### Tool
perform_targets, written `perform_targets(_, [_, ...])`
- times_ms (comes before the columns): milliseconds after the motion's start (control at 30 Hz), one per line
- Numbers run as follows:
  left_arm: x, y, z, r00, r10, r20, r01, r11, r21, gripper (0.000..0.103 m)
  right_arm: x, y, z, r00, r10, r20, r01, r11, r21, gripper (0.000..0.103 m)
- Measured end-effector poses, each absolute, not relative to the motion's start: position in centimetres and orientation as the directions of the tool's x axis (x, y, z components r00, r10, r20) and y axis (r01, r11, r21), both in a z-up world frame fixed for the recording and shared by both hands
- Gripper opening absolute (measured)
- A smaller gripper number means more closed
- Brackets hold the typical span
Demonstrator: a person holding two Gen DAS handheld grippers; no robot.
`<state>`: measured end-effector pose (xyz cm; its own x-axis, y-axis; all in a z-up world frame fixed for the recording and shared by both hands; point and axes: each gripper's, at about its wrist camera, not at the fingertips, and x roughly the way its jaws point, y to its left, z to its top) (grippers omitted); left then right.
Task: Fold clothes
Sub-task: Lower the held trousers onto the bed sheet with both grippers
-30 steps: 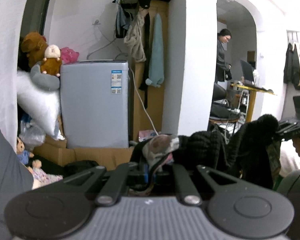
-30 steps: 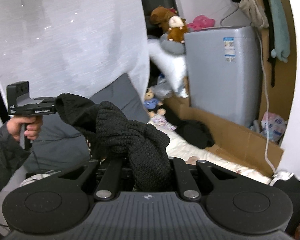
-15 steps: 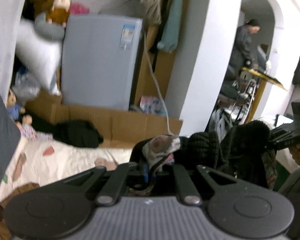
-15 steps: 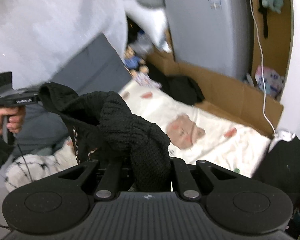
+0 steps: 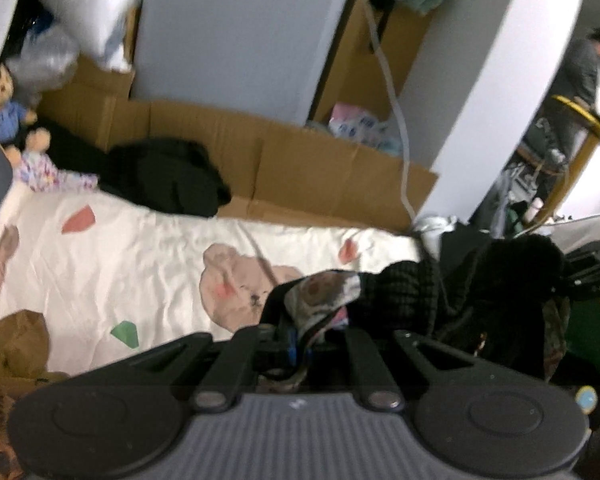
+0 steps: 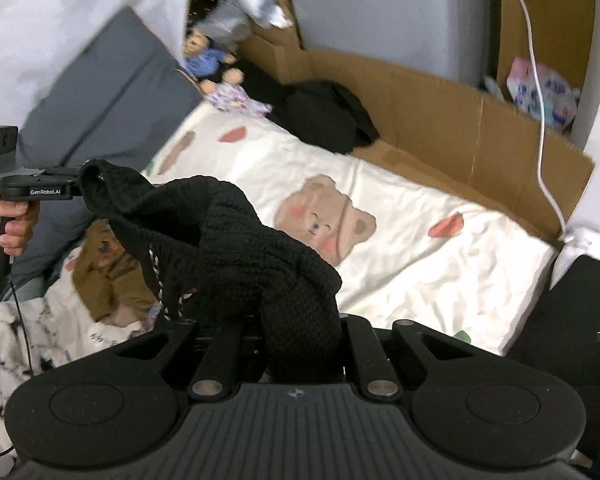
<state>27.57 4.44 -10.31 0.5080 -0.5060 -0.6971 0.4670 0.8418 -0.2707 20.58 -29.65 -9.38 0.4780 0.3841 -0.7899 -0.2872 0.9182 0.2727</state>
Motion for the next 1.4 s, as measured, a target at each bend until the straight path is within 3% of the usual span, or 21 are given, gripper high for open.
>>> perform_targets(467, [40.9, -0.1, -23.5, 0.42, -0.413, -0.808, 0.364, 0.892, -0.266, 0.005, 33.1, -33.5, -24.0, 0.447, 0.39, -0.805, -0.205, 0.92, 0.333, 0.018])
perform_targets(533, [42.6, -0.9, -25.8, 0.398, -0.387, -0.832, 0.363, 0.899, -0.244, 0.005, 34.4, -34.0, -27.0, 0.432, 0.393, -0.812, -0.198, 0.92, 0.339, 0.022])
perform_targets(667, [44.2, -1.9, -29.2, 0.369, -0.352, -0.86, 0.35, 0.91, -0.222, 0.005, 35.3, -34.4, -30.7, 0.399, 0.349, -0.848, -0.183, 0.936, 0.299, 0.05])
perform_targets(900, [45.3, -2.2, -31.8, 0.347, -0.32, -0.881, 0.355, 0.915, -0.193, 0.006, 35.3, -35.0, -31.9, 0.416, 0.259, -0.872, -0.256, 0.953, 0.161, 0.057])
perform_targets(1133, [45.4, -2.4, -32.1, 0.358, -0.308, -0.881, 0.377, 0.911, -0.166, 0.008, 35.8, -32.4, -31.9, 0.396, 0.26, -0.881, -0.402, 0.911, 0.088, 0.057])
perform_targets(1267, [45.3, -3.1, -32.0, 0.374, -0.288, -0.882, 0.396, 0.909, -0.128, 0.01, 35.9, -30.3, -33.1, 0.375, 0.179, -0.91, -0.502, 0.864, -0.037, 0.055])
perform_targets(1367, [45.3, -3.5, -31.9, 0.384, -0.279, -0.88, 0.412, 0.905, -0.106, 0.014, 35.6, -30.4, -33.6, 0.361, 0.184, -0.914, -0.515, 0.856, -0.031, 0.022])
perform_targets(1400, [45.2, -3.9, -31.7, 0.395, -0.272, -0.878, 0.429, 0.899, -0.085, 0.014, 35.6, -30.5, -33.6, 0.36, 0.188, -0.914, -0.517, 0.856, -0.028, 0.017])
